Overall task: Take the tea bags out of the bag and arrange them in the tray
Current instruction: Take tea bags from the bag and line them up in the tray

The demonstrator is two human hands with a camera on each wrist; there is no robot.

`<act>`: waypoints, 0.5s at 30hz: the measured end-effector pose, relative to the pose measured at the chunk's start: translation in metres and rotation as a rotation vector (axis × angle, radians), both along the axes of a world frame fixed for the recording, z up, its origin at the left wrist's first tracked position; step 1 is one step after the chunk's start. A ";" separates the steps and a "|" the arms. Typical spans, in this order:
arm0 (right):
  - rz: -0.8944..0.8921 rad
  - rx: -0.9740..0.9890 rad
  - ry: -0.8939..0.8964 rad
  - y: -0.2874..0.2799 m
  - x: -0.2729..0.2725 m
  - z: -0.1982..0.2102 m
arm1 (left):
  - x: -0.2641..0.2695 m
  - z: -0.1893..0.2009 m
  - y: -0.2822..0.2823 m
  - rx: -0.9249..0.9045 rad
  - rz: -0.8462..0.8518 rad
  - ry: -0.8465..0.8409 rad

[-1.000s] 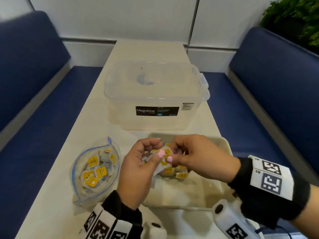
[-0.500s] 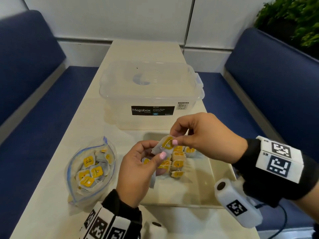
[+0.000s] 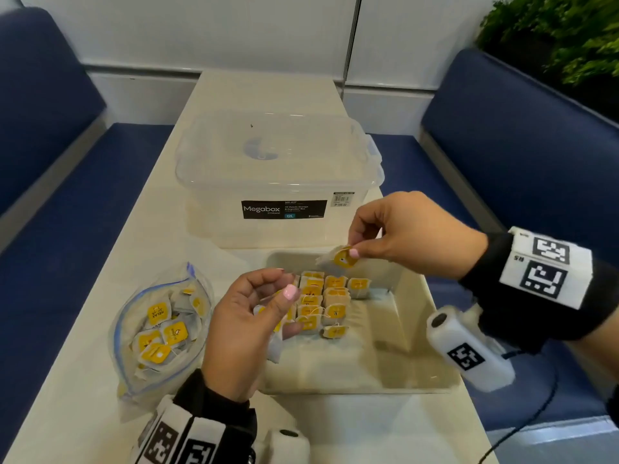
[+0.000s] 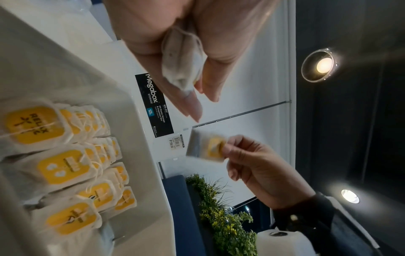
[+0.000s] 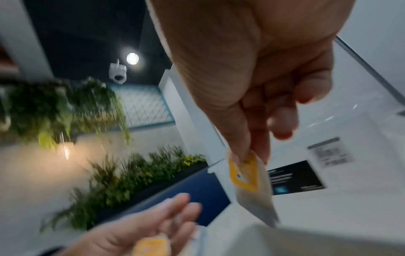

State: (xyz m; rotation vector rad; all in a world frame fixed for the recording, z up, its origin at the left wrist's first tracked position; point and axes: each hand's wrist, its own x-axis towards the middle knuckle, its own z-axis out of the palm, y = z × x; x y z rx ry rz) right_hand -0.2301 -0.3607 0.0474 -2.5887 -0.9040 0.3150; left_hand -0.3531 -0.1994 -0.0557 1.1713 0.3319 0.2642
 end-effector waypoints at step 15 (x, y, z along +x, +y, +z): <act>-0.094 -0.574 -0.051 0.004 0.035 -0.068 | -0.012 0.001 0.012 -0.048 0.011 0.018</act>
